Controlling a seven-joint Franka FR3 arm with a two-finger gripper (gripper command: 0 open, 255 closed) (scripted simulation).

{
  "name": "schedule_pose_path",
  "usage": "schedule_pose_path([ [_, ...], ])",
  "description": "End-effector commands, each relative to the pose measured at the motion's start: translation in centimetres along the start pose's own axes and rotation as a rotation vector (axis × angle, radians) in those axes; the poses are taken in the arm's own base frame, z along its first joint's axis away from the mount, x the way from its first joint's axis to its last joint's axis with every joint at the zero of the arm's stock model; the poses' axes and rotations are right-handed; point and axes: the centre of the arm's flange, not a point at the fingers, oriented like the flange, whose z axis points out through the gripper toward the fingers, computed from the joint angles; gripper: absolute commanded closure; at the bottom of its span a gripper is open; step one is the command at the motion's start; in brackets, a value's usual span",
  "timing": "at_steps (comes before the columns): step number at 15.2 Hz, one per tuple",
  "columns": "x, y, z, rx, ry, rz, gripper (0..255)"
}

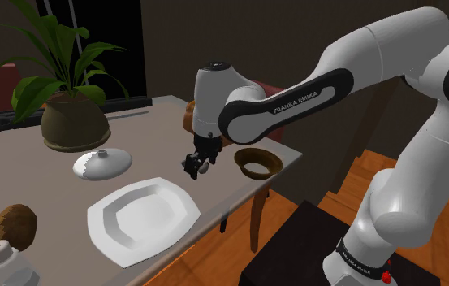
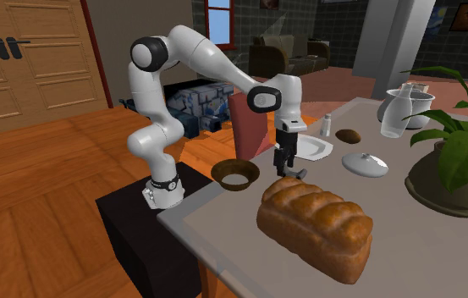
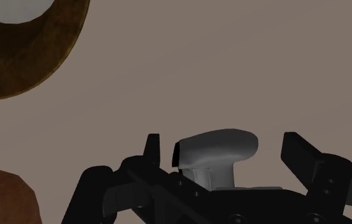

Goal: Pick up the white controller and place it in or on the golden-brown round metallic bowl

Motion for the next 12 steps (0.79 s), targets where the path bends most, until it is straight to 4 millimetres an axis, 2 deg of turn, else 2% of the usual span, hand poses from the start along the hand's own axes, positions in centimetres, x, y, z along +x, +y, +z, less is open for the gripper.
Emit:
schedule_pose_path([
  [1, 0.00, 0.00, 0.00, 0.000, 0.000, 0.000, 0],
  [2, 0.00, 0.00, 0.00, 0.000, 0.000, 0.000, 255],
  [11, 0.00, 0.00, 0.01, 0.000, 0.000, 0.000, 255],
  [12, 0.07, 0.06, -0.51, 0.000, 0.000, 0.000, 255],
])
